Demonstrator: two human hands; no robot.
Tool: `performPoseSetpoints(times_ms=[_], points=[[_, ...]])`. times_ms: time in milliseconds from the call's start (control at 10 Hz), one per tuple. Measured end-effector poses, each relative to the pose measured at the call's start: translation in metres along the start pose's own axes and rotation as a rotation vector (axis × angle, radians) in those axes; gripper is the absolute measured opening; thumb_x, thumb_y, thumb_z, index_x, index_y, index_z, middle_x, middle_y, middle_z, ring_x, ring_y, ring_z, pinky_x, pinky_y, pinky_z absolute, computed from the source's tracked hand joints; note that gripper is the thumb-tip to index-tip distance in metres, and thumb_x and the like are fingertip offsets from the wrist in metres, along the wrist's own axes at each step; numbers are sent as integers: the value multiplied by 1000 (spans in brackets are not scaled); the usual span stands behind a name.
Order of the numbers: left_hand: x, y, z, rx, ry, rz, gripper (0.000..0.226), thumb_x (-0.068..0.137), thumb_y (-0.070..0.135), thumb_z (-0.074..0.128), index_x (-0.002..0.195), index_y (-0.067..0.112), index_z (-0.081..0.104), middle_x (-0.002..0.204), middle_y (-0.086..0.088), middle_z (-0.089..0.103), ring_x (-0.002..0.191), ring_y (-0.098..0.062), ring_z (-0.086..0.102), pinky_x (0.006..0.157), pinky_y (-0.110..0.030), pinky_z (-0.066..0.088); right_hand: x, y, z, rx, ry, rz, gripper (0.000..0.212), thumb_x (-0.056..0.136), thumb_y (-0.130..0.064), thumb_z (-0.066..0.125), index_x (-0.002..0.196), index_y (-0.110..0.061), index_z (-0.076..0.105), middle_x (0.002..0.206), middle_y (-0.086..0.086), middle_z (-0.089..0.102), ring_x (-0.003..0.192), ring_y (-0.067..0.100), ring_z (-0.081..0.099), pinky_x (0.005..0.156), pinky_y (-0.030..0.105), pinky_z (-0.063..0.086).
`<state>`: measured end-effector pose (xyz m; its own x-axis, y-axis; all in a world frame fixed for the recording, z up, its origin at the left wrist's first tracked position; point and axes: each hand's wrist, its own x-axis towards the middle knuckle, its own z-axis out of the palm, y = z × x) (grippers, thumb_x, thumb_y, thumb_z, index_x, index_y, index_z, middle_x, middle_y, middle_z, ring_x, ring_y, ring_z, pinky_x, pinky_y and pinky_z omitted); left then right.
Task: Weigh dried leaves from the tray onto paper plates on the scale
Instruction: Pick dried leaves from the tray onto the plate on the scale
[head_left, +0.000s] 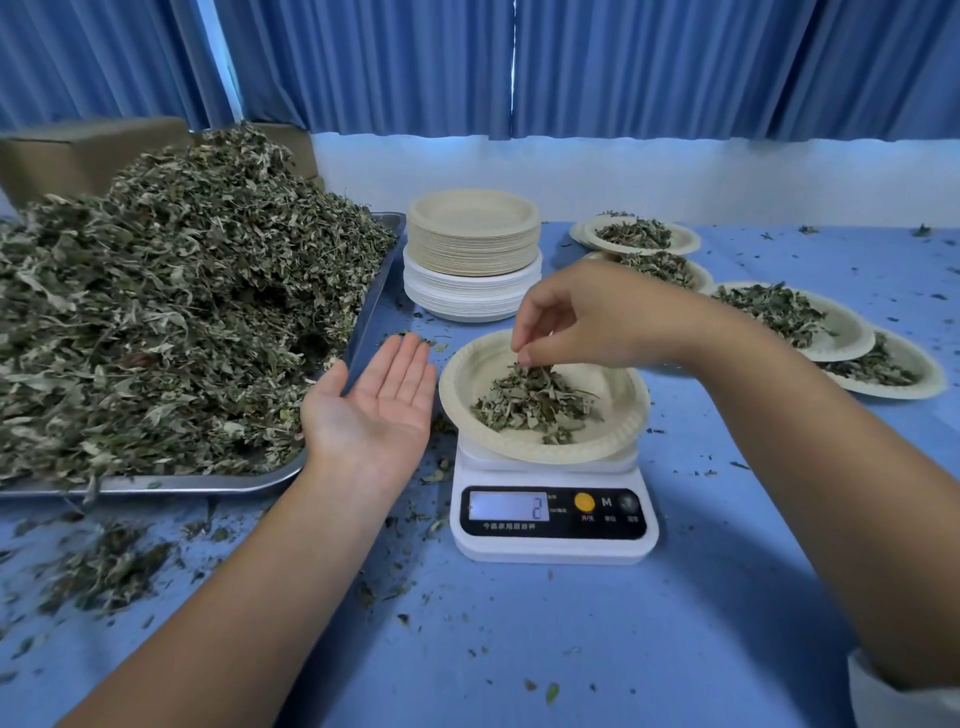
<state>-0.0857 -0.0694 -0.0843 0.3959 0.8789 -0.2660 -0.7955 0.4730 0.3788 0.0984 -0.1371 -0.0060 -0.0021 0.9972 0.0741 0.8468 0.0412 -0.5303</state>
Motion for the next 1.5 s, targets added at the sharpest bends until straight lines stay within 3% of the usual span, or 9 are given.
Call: performPoseSetpoints(times_ms=[200,400,600,700,900,1000,1100,1300,1500], points=[[0,0,0,3,1,-2,54,102,37,30,117,-7,56,118,-23,63,118,-32,56,103,-42,43,4,0,7,15,27,-12,4,83,-19,73,86,-21,72,81,-10,72,68,-10,60,65,5,45],[0,0,0,2,4,-1,54,101,37,30,117,-7,56,118,-23,63,119,-32,56,104,-42,42,7,1,11,-3,46,-6,4,84,-22,72,86,-25,71,83,-10,71,73,-4,60,69,12,46],[-1,0,1,3,5,-7,54,102,38,30,119,-7,56,119,-22,63,119,-32,56,104,-42,42,7,-1,13,12,125,-12,8,82,-30,75,77,-24,75,67,-16,69,64,-9,58,61,10,46],[-1,0,1,3,3,-10,54,102,38,30,118,-7,56,119,-22,63,119,-32,56,103,-42,42,8,-1,13,-20,128,0,19,77,-38,77,68,-23,73,62,-17,67,59,-6,55,58,13,44],[-1,0,0,2,7,-12,54,101,38,31,118,-7,57,118,-22,63,118,-32,56,103,-42,43,7,-2,14,-42,123,25,25,77,-43,76,67,-20,72,70,-6,70,66,2,58,67,24,50],[0,0,0,7,9,-11,54,101,38,31,119,-7,56,118,-22,63,117,-32,57,103,-42,43,5,-4,14,-20,142,5,30,81,-44,72,62,-20,71,55,-10,64,52,-1,50,52,14,40],[1,0,1,-1,9,-11,54,101,38,31,118,-7,57,118,-23,63,117,-32,57,104,-42,42,5,-6,13,35,182,-12,30,88,-42,65,66,-22,74,34,-12,40,37,4,39,41,11,28],[0,0,-1,3,13,-34,52,102,36,30,112,-8,57,117,-22,63,118,-32,56,102,-41,43,20,-21,30,56,177,-71,30,93,-34,60,83,-10,75,44,-9,42,41,2,39,44,12,30],[2,2,0,-54,35,-44,51,101,36,32,115,-8,54,125,-22,57,123,-32,52,102,-42,40,72,-69,53,-129,50,-264,13,88,-24,67,85,-13,73,78,-8,68,68,0,54,62,12,39]])
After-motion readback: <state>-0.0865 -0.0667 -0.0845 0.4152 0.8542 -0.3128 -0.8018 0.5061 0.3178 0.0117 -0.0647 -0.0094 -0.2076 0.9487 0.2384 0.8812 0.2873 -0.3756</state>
